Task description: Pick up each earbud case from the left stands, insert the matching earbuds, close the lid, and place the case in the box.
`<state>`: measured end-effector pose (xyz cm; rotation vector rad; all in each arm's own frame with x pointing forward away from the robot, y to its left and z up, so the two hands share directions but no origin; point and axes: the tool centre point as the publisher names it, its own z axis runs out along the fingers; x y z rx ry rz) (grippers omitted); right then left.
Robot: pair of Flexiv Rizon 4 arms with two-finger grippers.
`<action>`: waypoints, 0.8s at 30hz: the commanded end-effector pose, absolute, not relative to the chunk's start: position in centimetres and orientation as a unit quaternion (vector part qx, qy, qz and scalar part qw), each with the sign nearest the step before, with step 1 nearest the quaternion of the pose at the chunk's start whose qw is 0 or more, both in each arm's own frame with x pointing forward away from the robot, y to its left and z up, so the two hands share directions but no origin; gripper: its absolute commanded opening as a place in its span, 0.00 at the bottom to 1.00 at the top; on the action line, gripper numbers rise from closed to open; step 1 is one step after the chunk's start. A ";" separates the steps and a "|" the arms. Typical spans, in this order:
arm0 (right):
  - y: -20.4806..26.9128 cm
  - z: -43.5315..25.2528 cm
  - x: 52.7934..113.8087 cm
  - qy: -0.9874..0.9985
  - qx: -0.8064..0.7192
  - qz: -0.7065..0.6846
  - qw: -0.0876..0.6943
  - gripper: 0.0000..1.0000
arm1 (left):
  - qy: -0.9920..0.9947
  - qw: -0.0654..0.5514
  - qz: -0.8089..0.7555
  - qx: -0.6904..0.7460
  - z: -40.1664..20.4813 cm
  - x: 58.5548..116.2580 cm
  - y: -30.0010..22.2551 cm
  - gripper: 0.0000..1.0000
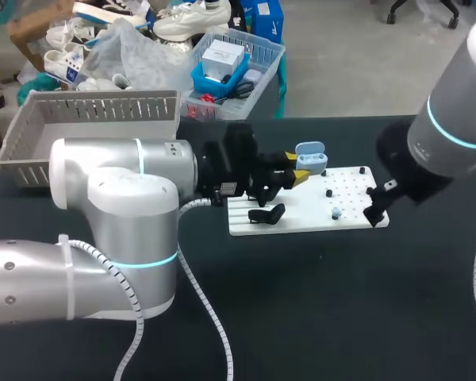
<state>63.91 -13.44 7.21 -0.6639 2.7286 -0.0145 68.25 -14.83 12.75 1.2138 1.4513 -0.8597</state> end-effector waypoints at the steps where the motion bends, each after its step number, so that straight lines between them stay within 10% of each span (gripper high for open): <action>1: -13.7 6.2 63.9 0.953 -0.219 -0.036 0.204 1.00 | 0.602 0.510 -0.355 0.501 12.7 68.1 -14.9 0.00; 24: -13.2 3.0 65.9 0.950 -0.207 0.004 0.234 1.00 | 0.602 0.510 -0.355 0.501 12.7 68.1 -14.9 0.00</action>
